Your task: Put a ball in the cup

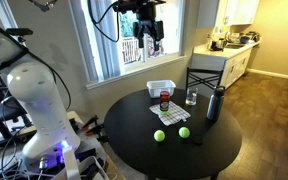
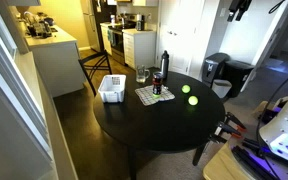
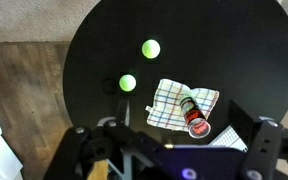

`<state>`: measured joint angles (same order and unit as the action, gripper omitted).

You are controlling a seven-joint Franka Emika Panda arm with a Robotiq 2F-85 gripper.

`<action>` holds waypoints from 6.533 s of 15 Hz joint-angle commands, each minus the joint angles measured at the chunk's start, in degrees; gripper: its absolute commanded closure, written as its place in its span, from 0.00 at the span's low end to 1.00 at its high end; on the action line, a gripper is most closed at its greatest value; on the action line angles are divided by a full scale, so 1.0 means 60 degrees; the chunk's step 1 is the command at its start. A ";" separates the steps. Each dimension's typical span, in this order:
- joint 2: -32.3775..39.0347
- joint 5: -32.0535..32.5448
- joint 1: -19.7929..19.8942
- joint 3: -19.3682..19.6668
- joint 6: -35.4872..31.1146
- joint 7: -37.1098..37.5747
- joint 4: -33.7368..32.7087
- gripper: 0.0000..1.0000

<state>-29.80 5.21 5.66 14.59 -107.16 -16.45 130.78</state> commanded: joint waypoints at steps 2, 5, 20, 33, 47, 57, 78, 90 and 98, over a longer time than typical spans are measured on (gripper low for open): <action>0.0023 -0.0057 0.0119 -0.0097 0.0011 -0.0051 -0.0017 0.00; 0.0023 -0.0057 0.0119 -0.0097 0.0011 -0.0051 -0.0017 0.00; 0.4806 -0.2460 0.0470 0.0469 0.0022 0.0760 -0.2410 0.00; 0.9411 -0.4247 0.1067 -0.0881 0.0545 0.2118 -0.5830 0.00; 1.0697 -0.3022 0.1054 -0.1227 0.0444 0.2061 -0.5739 0.00; 1.1673 -0.2533 0.0796 -0.1052 -0.0488 0.2756 -0.6056 0.00; 1.6459 0.0077 -0.0957 0.1037 -0.7857 0.6270 -0.7323 0.27; 1.4202 0.0028 -0.1921 0.0980 -1.0530 0.5492 -0.4698 0.59; 1.2860 -0.0278 -0.4222 0.2613 -1.2594 0.5781 -0.3022 0.59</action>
<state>50.96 4.91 -13.27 24.62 -177.75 18.21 106.28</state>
